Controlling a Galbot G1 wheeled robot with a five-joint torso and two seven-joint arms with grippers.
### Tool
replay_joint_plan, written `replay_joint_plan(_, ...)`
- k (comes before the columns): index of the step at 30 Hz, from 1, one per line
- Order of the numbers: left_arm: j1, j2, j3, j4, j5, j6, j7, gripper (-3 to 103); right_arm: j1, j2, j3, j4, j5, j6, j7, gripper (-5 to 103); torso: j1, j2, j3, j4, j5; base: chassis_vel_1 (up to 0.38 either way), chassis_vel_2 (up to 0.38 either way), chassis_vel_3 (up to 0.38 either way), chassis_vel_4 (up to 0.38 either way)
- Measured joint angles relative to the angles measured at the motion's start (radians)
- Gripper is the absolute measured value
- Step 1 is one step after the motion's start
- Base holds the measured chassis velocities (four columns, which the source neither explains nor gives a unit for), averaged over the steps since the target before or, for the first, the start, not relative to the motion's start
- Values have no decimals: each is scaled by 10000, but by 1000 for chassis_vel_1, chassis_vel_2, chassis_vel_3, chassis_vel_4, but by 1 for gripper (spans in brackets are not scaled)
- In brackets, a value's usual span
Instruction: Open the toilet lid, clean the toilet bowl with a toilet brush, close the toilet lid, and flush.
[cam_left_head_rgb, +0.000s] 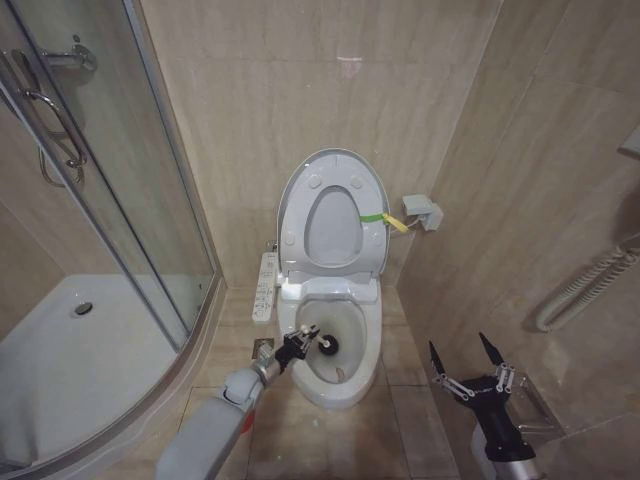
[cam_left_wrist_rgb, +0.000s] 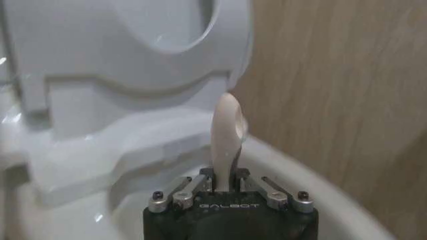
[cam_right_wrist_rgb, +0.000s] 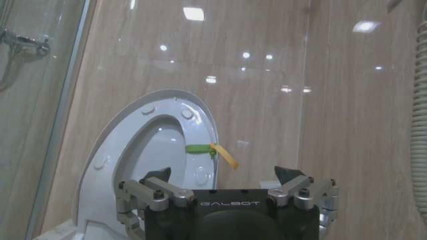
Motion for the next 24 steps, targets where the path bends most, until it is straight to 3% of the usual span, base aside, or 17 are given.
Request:
replay_joint_plan(6, 678, 440, 81, -1903, -496, 581, -290, 18, 0, 0, 0, 0, 0, 0, -1, 100, 0, 0, 0, -3, -1, 0, 0, 0, 0)
replay_joint_plan(8, 1259, 904, 74, -3296, -803, 1059, -612, 18, 0, 0, 0, 0, 1, 0, 0, 100, 0, 0, 0, -1, -1, 0, 0, 0, 0)
replay_joint_plan(10, 1468, 1075, 52, -3724, -900, 1198, -729, 18, 0, 0, 0, 0, 1, 0, -1, 100, 0, 0, -1, -1, -2, 0, 0, 0, 0)
replay_joint_plan(13, 2383, 1936, -141, -5313, -1297, 1779, -1283, 18, 0, 0, 1, 0, 0, 0, 0, 100, -1, 0, -1, 2, 1, 0, 0, 0, 0)
replay_joint_plan(20, 3146, 2322, -144, -5997, -1608, 2584, -2330, 18, 0, 0, 1, 0, 0, 0, -1, 100, -2, 1, -1, 3, 1, 0, 0, 0, 0)
replay_joint_plan(24, 2700, 1878, 192, -4970, -1629, 2828, -2752, 18, 0, 0, 0, 0, 1, 0, -1, 100, -2, 0, -1, -1, 0, 0, 0, 0, 0)
